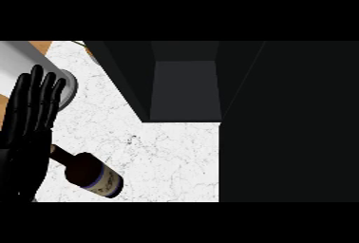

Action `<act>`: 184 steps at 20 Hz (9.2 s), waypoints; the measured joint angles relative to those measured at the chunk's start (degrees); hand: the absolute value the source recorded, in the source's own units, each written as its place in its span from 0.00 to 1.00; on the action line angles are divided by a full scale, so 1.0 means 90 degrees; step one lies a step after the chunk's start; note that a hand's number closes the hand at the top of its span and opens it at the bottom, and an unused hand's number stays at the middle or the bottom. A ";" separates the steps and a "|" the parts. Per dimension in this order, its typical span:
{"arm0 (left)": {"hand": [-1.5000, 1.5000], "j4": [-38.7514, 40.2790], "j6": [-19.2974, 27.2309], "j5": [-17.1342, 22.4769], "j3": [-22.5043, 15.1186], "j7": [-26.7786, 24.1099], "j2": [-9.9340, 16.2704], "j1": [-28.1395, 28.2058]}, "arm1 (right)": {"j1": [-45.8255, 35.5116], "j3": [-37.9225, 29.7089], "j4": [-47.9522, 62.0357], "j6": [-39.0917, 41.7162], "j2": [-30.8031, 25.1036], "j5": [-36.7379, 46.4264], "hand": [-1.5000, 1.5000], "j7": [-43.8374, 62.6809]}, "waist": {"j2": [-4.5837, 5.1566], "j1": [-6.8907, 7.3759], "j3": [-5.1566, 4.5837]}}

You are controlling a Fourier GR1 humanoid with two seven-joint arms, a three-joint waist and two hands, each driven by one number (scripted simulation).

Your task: Pick up the wine, place it into the cabinet and close the cabinet

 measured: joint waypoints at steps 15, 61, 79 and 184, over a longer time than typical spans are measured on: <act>0.00 -0.1859 0.2655 -0.0961 -0.0542 0.2971 -0.0731 0.1373 | 0.0795 0.0838 -0.1768 0.0626 -0.0270 -0.0556 0.00 0.1399 | -0.0202 0.0072 -0.0003; 0.00 -0.1270 0.3738 -0.2927 -0.0603 0.5464 -0.0624 0.0210 | -0.3221 0.0329 -0.2520 -0.0824 -0.0894 -0.0342 0.00 0.6225 | -0.0193 0.0025 -0.0014; 0.00 -0.0148 0.4075 -0.0910 -0.0845 0.2237 -0.0778 0.2503 | -0.3757 0.0069 -0.2501 -0.0910 -0.1030 -0.0371 0.00 0.6479 | -0.0203 0.0043 -0.0019; 1.00 0.5186 0.2999 0.1440 -0.1424 -0.0843 -0.0753 -0.3912 | -0.3666 -0.0278 -0.2290 -0.0907 -0.1162 -0.0734 0.00 0.6305 | -0.0171 -0.0049 -0.0007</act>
